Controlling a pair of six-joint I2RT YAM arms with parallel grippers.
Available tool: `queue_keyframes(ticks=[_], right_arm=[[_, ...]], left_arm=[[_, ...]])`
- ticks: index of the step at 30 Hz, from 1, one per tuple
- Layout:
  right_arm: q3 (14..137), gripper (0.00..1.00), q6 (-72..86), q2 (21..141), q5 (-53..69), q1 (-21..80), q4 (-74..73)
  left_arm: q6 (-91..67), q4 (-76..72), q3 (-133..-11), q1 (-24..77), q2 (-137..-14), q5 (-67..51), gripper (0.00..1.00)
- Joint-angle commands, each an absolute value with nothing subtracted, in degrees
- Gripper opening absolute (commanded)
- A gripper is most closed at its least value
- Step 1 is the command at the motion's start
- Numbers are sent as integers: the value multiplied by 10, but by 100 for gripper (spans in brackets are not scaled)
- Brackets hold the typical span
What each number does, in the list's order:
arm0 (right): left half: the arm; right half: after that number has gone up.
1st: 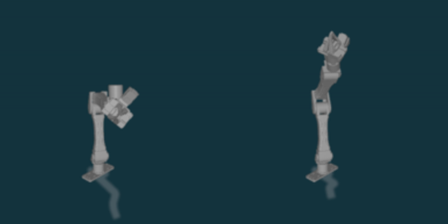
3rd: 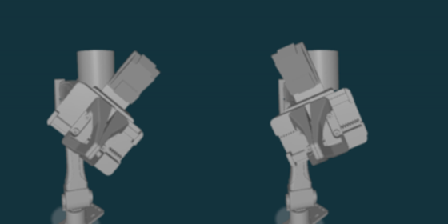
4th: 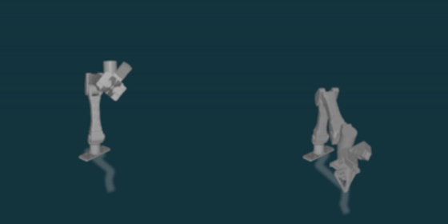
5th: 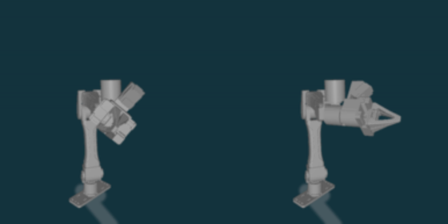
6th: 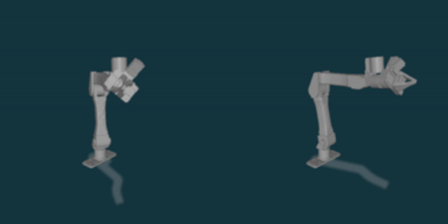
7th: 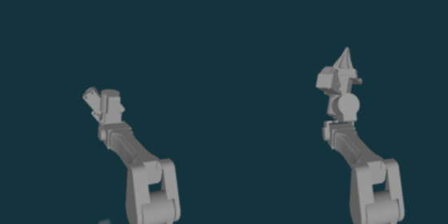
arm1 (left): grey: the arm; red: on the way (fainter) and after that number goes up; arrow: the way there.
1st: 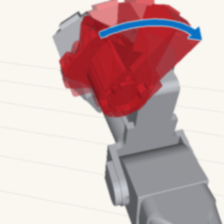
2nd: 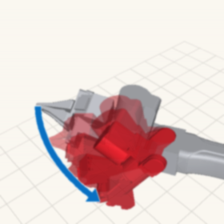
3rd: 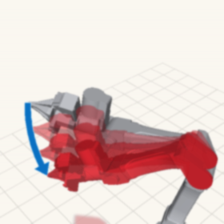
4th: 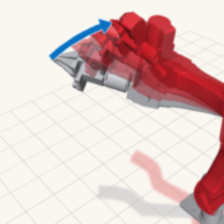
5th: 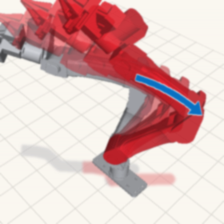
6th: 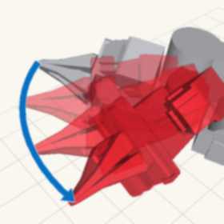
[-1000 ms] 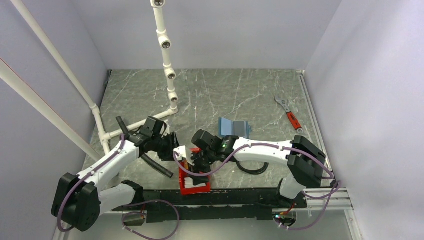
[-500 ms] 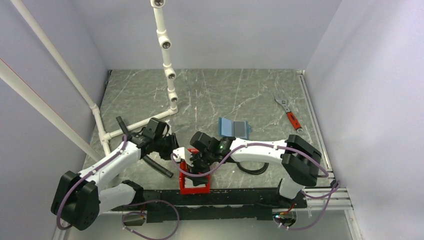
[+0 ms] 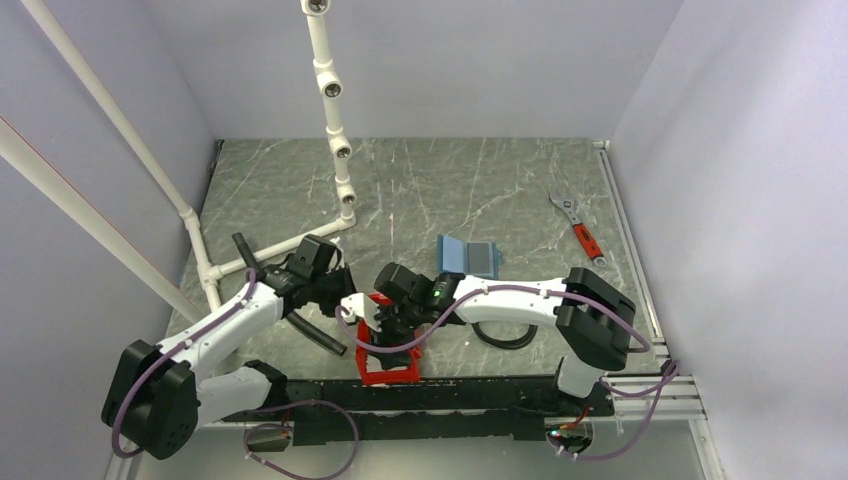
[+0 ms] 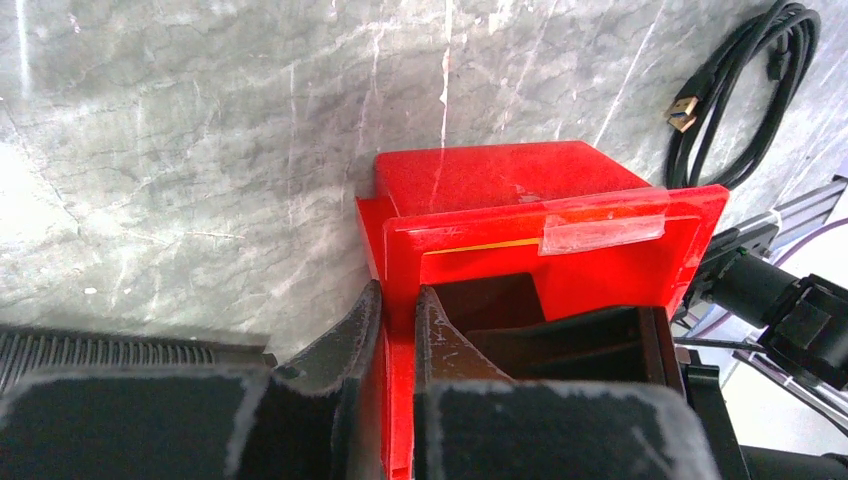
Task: Put the credit cards into the card holder
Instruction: Pick up the credit card from the storage box.
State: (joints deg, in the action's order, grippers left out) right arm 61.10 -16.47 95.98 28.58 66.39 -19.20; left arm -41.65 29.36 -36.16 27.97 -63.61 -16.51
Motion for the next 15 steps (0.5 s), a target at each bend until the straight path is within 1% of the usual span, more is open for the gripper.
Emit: queue_keyframes(ticks=[1, 10, 11, 12, 15], right_arm=[[619, 73, -154, 965, 293, 666, -191], [628, 74, -120, 980, 290, 665, -173], [628, 76, -116, 980, 283, 665, -170], [627, 82, -115, 982, 276, 665, -165], [624, 84, -116, 986, 262, 665, -158]], left_arm=[[-418, 307, -403, 285, -649, -124, 0], [-423, 367, -455, 325, -671, -30, 0], [-424, 370, -460, 327, -674, -26, 0], [-424, 372, -465, 328, -677, -24, 0], [-430, 375, -475, 329, -689, -31, 0]])
